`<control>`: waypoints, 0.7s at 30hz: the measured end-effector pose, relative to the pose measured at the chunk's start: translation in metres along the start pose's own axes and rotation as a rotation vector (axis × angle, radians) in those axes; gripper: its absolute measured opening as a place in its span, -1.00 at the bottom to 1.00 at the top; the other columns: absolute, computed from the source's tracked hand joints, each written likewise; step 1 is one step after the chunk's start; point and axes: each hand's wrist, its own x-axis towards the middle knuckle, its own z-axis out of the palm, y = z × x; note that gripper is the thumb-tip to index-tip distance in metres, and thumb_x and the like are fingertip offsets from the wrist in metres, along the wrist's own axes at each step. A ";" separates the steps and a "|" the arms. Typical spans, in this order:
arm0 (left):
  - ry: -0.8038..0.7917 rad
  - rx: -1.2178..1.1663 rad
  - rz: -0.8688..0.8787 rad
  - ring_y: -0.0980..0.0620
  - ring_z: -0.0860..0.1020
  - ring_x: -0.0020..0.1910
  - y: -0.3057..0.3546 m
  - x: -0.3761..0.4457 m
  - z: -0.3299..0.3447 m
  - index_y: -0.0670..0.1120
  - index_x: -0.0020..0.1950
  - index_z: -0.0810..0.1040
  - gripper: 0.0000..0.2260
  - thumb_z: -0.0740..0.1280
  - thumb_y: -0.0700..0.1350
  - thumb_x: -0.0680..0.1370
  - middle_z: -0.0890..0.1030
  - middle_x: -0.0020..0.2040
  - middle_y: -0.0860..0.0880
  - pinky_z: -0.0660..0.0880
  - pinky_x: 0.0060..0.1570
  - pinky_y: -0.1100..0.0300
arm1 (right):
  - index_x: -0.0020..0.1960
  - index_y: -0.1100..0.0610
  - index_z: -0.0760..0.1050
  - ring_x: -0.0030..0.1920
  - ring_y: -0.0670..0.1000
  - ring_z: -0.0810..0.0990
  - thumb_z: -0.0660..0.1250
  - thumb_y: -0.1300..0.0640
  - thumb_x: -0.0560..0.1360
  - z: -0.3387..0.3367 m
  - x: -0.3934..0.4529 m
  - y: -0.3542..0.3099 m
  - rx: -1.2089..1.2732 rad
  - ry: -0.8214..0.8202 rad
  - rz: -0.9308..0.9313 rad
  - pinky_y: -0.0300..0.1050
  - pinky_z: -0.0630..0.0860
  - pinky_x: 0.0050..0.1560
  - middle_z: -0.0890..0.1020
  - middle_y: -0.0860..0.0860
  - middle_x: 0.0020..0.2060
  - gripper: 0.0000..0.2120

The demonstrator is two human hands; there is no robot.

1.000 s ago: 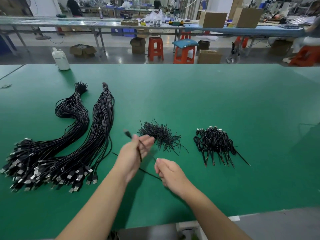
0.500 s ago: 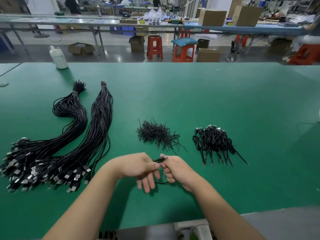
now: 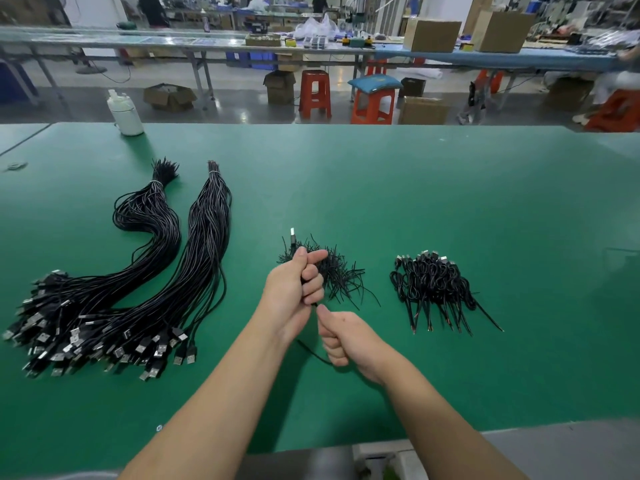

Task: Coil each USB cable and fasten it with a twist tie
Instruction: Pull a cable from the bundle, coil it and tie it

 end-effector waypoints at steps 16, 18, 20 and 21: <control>-0.134 1.569 0.449 0.07 0.62 -0.19 0.006 -0.024 -0.014 -0.12 -0.04 0.68 -0.72 0.20 -0.07 0.67 0.67 -0.23 0.02 0.46 -0.06 0.15 | -0.24 0.02 0.34 -0.46 -0.09 0.11 0.14 0.07 0.67 -0.022 -0.014 -0.034 -0.002 0.107 -0.140 -0.21 0.03 -0.46 0.22 -0.14 -0.46 -0.71; -0.054 1.286 0.459 0.06 0.65 0.01 -0.003 -0.026 -0.014 -0.14 0.10 0.66 -0.75 0.19 -0.11 0.68 0.72 -0.04 0.00 0.51 0.09 0.20 | -0.22 0.01 0.37 -0.44 -0.11 0.15 0.13 0.04 0.69 -0.015 -0.017 -0.035 -0.062 0.082 -0.171 -0.24 0.07 -0.44 0.26 -0.15 -0.45 -0.69; -0.019 0.780 0.343 0.06 0.66 0.08 -0.013 -0.027 -0.007 -0.14 0.14 0.62 -0.74 0.14 -0.12 0.69 0.71 0.03 -0.03 0.55 0.13 0.23 | -0.23 0.03 0.42 -0.44 -0.10 0.22 0.15 0.08 0.69 -0.006 -0.018 -0.036 -0.152 0.095 -0.204 -0.22 0.14 -0.43 0.30 -0.11 -0.44 -0.69; 0.001 0.548 0.277 0.00 0.68 0.06 -0.016 -0.027 -0.003 -0.16 0.13 0.60 -0.72 0.13 -0.10 0.70 0.72 0.03 -0.07 0.58 0.09 0.20 | -0.24 0.03 0.46 -0.43 -0.09 0.27 0.17 0.12 0.68 -0.003 -0.017 -0.036 -0.234 0.118 -0.227 -0.21 0.21 -0.42 0.35 -0.10 -0.44 -0.68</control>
